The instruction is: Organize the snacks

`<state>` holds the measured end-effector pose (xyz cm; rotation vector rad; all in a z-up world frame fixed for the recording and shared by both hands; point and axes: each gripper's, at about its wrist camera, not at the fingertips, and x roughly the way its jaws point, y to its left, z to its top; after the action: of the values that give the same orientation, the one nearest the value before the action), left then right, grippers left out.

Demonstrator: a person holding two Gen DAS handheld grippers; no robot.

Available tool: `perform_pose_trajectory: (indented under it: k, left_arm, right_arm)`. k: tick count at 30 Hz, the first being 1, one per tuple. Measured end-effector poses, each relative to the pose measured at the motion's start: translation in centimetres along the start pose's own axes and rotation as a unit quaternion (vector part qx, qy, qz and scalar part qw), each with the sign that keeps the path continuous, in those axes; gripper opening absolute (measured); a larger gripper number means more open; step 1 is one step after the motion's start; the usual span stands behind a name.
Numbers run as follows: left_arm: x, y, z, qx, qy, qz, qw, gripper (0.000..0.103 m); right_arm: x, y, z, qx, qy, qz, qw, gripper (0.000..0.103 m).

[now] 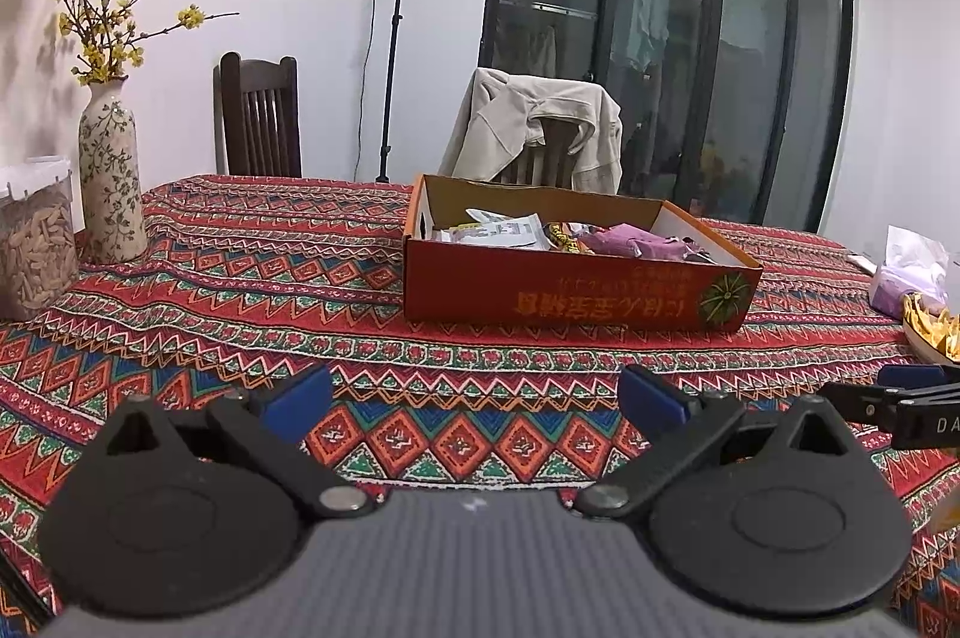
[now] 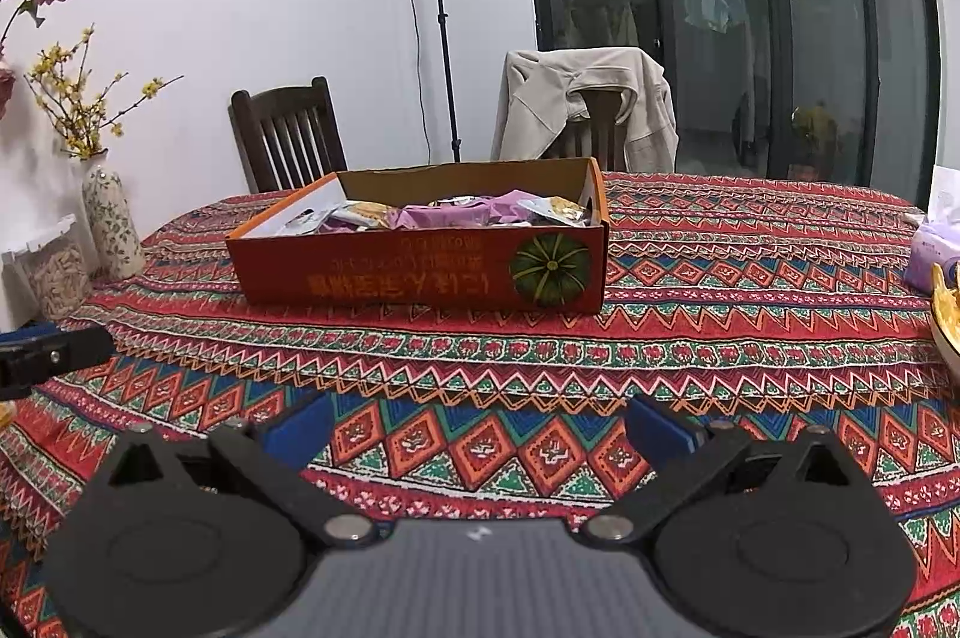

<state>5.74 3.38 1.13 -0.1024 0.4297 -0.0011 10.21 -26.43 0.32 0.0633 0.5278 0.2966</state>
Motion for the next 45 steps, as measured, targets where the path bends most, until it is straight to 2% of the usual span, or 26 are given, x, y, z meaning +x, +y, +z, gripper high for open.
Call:
perform_pose_trajectory:
  k: [26, 45]
  left_arm:
    - [-0.23, 0.13, 0.0, -0.003, -0.002, -0.012, 0.9999, 0.103]
    - [-0.02, 0.14, -0.14, -0.004, 0.005, -0.005, 1.0, 0.103]
  right_arm:
    - [-0.14, 0.04, -0.15, -0.002, 0.0, -0.002, 1.0, 0.103]
    - [-0.07, 0.08, -0.24, -0.003, 0.002, -0.004, 1.0, 0.103]
